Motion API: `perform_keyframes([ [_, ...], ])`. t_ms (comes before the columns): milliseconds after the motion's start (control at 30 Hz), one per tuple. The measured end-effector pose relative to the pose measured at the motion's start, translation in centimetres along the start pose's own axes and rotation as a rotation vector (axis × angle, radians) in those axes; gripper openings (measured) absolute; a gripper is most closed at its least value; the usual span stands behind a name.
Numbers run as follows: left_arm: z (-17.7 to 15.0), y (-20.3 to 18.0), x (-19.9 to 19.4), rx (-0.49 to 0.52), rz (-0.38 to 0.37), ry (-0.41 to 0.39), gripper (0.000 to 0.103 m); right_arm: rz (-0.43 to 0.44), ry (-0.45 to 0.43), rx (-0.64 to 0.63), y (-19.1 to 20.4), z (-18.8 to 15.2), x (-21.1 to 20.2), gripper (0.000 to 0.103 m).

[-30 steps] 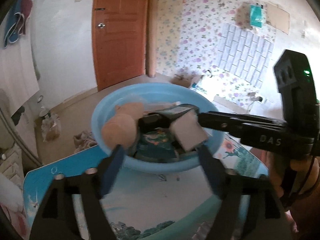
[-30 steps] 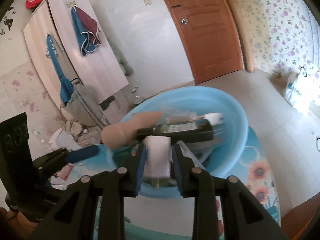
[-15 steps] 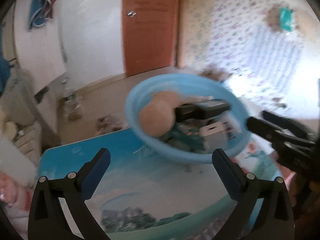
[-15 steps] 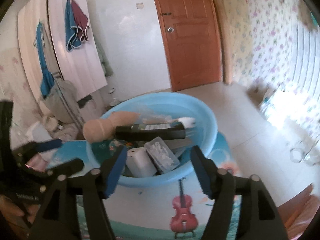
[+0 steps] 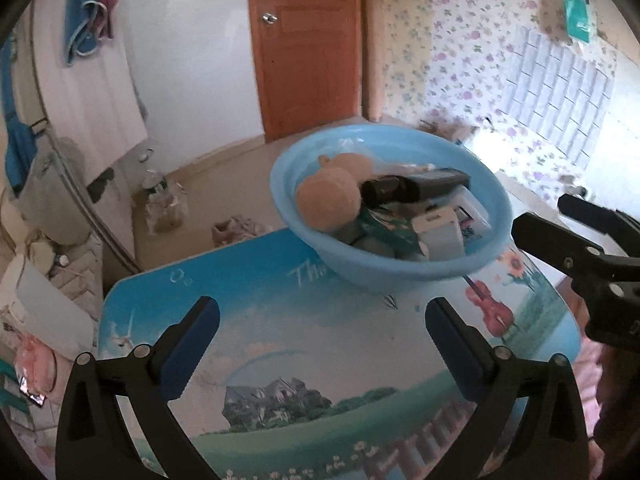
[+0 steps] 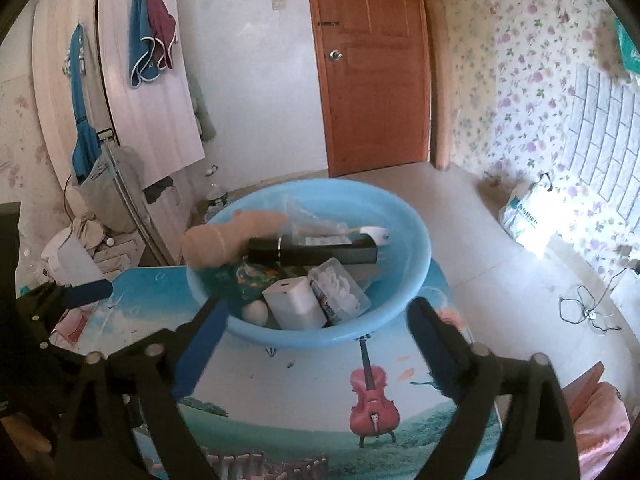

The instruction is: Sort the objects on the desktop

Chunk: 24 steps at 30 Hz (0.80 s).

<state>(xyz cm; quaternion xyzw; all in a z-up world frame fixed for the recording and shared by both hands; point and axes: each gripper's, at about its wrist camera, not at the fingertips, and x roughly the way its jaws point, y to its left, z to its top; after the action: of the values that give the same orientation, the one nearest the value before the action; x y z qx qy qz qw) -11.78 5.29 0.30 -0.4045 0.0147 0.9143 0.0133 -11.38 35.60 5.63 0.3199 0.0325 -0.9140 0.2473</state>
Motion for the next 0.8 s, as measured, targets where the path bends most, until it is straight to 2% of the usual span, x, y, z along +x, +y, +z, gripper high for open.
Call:
perform_keyframes([
  [100, 0.0, -0.1, -0.3, 0.030, 0.000, 0.009, 0.103, -0.011, -0.026, -0.009, 0.3, -0.2, -1.0, 0.103],
  [267, -0.3, 0.4, -1.1, -0.012, -0.020, -0.002, 0.103, -0.030, -0.035, -0.025, 0.9, -0.6, -1.9, 0.103],
  [400, -0.7, 0.6, -1.8, -0.038, -0.112, -0.029, 0.103, -0.038, -0.029, -0.021, 0.9, -0.9, -2.4, 0.103],
  [533, -1.1, 0.0, -2.8, -0.047, -0.071, -0.074, 0.103, -0.049, -0.042, 0.009, 0.2, -1.1, -2.9, 0.103],
  [633, -1.4, -0.2, -3.9, -0.036, -0.068, -0.125, 0.103, -0.059, -0.046, 0.024, -0.4, -1.1, -3.2, 0.103],
  [700, -1.5, -0.2, -4.7, -0.038, -0.034, -0.162, 0.103, -0.056, -0.048, 0.036, -0.7, -1.3, -3.4, 0.103],
  [800, -1.2, 0.1, -5.1, -0.050, -0.033, -0.168, 0.103, -0.055, -0.045, 0.040, -1.0, -1.4, -3.4, 0.103],
])
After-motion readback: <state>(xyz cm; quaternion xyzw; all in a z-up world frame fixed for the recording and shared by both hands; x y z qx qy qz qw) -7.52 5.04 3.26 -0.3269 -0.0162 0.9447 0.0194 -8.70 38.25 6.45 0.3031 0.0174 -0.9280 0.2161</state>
